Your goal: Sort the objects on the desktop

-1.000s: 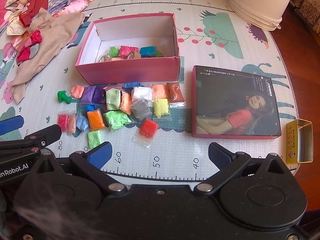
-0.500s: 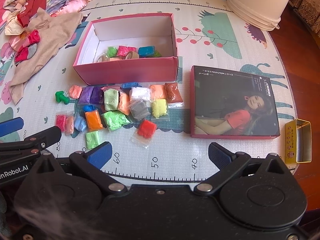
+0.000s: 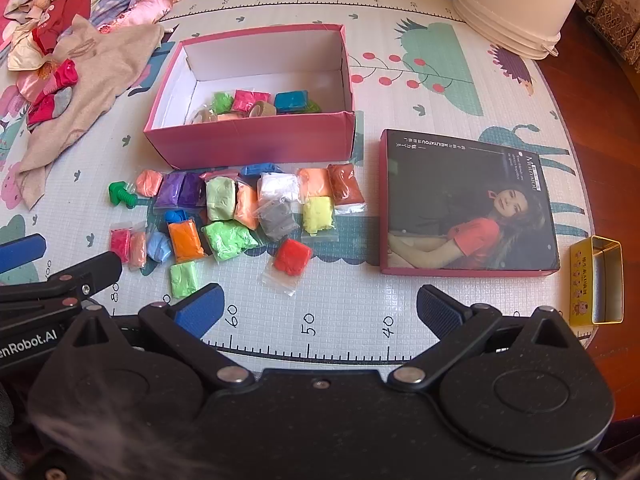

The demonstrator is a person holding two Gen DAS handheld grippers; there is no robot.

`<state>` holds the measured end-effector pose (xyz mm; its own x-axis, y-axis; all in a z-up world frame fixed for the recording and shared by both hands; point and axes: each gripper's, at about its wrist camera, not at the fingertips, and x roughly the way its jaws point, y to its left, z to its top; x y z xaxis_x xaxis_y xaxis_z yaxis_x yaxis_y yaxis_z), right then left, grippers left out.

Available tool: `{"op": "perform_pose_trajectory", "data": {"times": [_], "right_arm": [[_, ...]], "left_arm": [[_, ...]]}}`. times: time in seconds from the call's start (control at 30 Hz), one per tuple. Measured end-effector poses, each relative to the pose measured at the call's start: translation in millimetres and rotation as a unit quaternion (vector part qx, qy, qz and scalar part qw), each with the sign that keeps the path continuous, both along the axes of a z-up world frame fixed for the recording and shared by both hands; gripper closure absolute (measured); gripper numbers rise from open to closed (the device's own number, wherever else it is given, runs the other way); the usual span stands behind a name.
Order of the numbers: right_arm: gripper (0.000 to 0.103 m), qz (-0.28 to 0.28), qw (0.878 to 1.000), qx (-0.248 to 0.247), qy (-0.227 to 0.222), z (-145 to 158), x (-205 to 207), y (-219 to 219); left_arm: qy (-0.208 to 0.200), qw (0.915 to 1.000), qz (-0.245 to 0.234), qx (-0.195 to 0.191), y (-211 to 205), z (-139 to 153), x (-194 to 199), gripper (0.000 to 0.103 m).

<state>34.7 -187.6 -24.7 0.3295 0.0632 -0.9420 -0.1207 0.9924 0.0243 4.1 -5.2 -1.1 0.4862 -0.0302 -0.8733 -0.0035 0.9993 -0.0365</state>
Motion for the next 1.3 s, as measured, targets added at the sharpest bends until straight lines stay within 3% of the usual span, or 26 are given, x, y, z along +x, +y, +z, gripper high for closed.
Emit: {"op": "perform_pose_trajectory", "data": {"times": [1.3], "right_arm": [[0.001,0.003,1.0,-0.005,0.007,-6.9,2.3,-0.5]], "left_arm": [[0.004,0.9999,-0.011,-0.01,2.5,-15.8,3.1,0.015]]}}
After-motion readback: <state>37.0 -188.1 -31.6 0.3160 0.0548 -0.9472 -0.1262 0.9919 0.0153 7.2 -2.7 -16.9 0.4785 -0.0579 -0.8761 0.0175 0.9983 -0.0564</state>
